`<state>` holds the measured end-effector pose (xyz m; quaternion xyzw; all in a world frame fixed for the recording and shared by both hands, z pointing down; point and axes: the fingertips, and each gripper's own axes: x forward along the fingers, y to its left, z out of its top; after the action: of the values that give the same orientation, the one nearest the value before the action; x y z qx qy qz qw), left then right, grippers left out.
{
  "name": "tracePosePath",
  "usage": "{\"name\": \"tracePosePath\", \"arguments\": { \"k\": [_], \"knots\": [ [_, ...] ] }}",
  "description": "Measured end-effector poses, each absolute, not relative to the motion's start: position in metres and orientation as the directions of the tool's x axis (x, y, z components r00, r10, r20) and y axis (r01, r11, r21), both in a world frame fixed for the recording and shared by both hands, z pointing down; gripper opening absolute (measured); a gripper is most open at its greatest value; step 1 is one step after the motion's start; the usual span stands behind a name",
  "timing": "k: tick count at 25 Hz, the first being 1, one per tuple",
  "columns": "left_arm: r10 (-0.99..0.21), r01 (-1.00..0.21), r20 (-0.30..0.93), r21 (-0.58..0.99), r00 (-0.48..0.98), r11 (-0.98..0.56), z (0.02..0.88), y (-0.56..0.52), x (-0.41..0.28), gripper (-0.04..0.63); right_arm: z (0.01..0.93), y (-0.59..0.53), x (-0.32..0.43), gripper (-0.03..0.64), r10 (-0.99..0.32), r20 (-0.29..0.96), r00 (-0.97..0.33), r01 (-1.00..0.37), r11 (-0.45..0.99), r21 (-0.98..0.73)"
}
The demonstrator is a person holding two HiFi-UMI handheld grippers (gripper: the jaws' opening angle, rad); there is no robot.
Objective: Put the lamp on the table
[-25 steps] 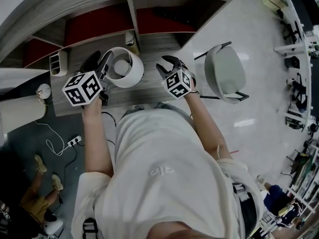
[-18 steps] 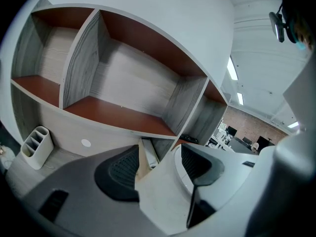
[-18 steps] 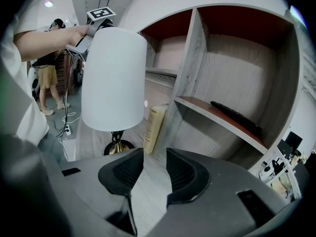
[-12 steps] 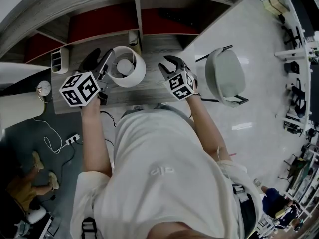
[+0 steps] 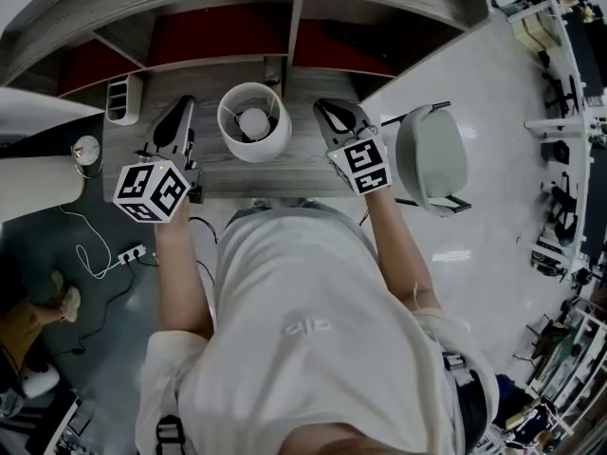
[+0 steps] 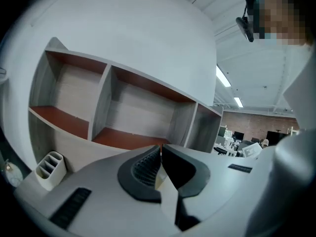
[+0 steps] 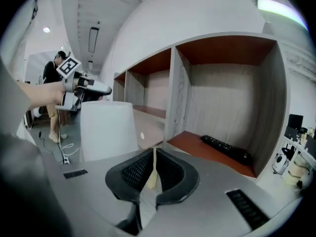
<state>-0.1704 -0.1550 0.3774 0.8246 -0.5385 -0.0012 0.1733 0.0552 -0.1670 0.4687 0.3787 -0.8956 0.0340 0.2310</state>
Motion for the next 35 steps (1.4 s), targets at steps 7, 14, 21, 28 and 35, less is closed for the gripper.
{"name": "tracePosePath", "arguments": {
  "k": [7, 14, 21, 28, 35],
  "knots": [
    [-0.913, -0.909, 0.160, 0.258, 0.375, -0.328, 0.383, -0.130, -0.201, 0.015, 0.423, -0.163, 0.030, 0.028, -0.649, 0.309, -0.695, -0.677, 0.736, 0.023],
    [-0.924, -0.929, 0.175, 0.216, 0.339, -0.300, 0.393, -0.110, -0.210, 0.015, 0.395, -0.157, 0.024, 0.028, -0.641, 0.242, -0.728, -0.665, 0.747, -0.023],
    [-0.936, -0.947, 0.164, 0.144, 0.311, -0.289, 0.399, -0.100, -0.221, 0.015, 0.386, -0.153, 0.011, 0.028, -0.645, 0.220, -0.732, -0.661, 0.750, -0.001],
    [-0.935, -0.942, 0.148, 0.144, 0.323, -0.303, 0.400, -0.096, -0.215, 0.015, 0.389, -0.148, 0.014, 0.028, -0.651, 0.222, -0.726, -0.667, 0.745, 0.005],
    [-0.931, -0.940, 0.146, 0.124, 0.335, -0.319, 0.398, -0.100, -0.206, 0.015, 0.397, -0.146, 0.015, 0.028, -0.651, 0.234, -0.722, -0.670, 0.743, -0.001]
  ]
}}
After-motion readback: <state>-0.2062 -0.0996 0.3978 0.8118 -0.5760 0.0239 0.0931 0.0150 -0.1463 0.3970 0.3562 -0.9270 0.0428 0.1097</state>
